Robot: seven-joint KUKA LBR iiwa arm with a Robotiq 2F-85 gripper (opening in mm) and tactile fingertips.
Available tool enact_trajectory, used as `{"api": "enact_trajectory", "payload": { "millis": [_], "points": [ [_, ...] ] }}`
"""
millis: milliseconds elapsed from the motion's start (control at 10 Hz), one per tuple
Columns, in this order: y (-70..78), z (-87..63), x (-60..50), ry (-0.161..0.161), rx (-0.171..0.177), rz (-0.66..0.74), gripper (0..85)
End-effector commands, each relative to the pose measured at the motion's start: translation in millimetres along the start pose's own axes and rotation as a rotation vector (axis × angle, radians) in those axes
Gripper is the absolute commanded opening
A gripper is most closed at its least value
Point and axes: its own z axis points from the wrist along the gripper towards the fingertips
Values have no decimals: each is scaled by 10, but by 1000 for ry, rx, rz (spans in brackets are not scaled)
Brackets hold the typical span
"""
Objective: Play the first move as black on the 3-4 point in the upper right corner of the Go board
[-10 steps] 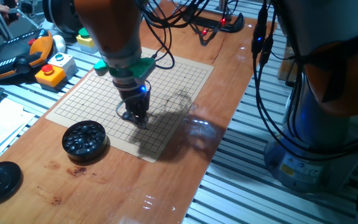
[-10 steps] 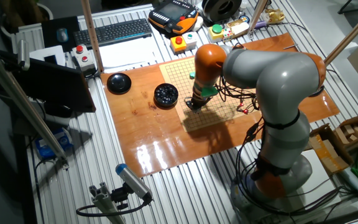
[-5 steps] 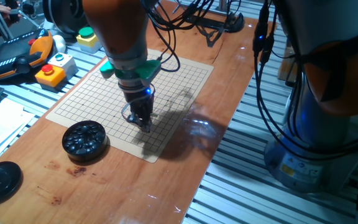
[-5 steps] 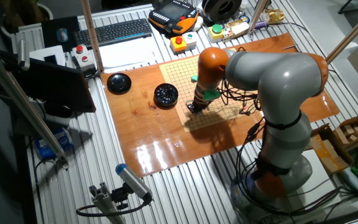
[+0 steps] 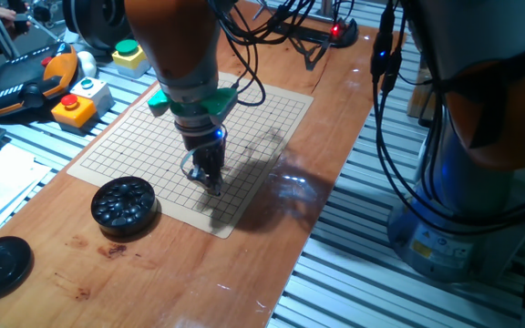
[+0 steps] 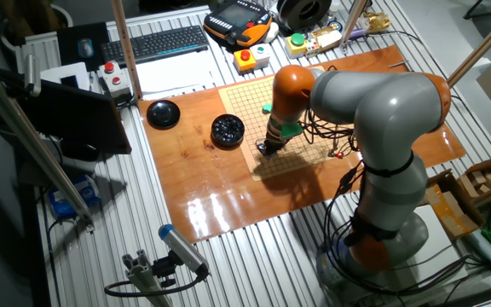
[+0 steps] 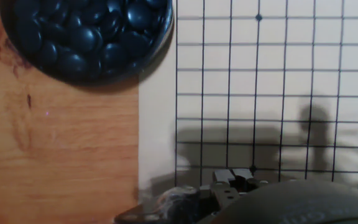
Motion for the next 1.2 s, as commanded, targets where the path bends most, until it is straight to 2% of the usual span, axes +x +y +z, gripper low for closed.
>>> {"api": "enact_trajectory", "payload": {
  "millis": [0,200,1100],
  "points": [
    [1,20,18,4,-7,1,7],
    [4,65,30,4,-28,8,7],
    [-10,128,40,-9,-40,6,7]
  ]
}}
